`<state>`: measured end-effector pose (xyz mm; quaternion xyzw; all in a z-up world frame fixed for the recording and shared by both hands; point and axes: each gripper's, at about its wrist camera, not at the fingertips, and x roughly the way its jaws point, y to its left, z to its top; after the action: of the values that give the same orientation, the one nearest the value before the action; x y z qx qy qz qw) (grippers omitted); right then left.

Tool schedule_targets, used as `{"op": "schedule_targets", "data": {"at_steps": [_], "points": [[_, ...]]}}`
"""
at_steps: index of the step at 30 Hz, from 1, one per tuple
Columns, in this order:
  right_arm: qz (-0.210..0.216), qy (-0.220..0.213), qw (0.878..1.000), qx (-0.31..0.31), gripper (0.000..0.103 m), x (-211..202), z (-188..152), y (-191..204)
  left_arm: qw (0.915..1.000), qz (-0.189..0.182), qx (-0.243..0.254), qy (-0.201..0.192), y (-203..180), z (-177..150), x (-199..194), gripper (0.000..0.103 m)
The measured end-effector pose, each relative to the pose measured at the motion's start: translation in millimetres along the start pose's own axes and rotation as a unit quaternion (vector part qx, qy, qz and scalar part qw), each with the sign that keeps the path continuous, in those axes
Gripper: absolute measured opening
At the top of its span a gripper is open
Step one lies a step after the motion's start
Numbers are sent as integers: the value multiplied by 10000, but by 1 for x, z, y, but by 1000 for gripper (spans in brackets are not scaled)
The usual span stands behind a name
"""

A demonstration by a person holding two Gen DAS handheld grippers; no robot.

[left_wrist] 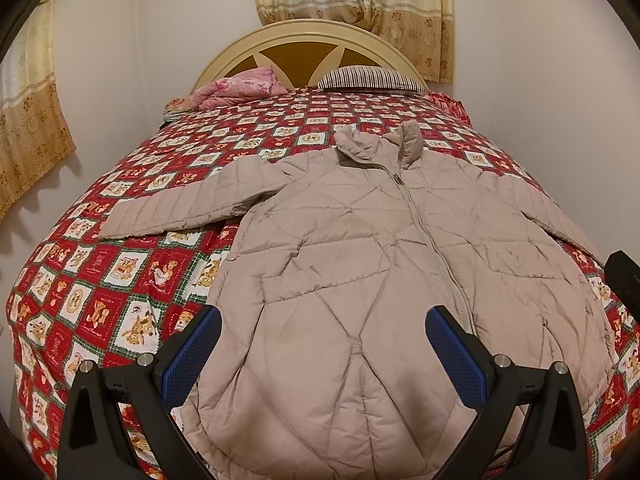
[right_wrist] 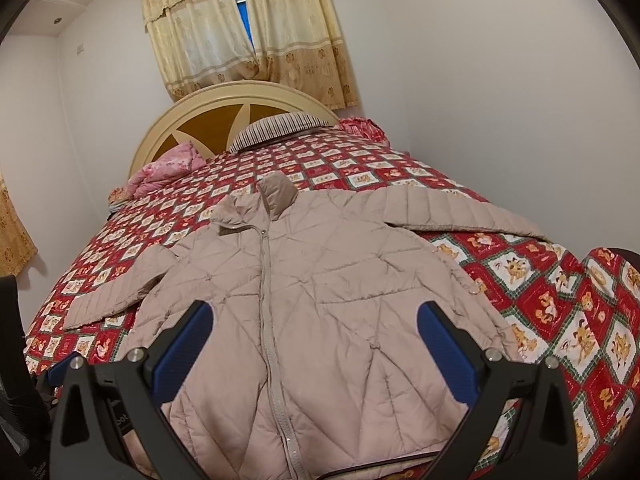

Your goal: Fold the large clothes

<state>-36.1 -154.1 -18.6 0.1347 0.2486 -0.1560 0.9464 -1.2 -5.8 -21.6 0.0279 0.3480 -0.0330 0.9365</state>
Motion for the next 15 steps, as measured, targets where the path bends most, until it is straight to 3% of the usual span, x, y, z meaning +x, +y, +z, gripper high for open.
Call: {"op": "schedule_targets", "data": {"at_steps": [15], "points": [[-151, 368, 9989, 242, 103, 29, 7, -21, 9996, 4, 89, 264, -7, 9, 34, 102]]}}
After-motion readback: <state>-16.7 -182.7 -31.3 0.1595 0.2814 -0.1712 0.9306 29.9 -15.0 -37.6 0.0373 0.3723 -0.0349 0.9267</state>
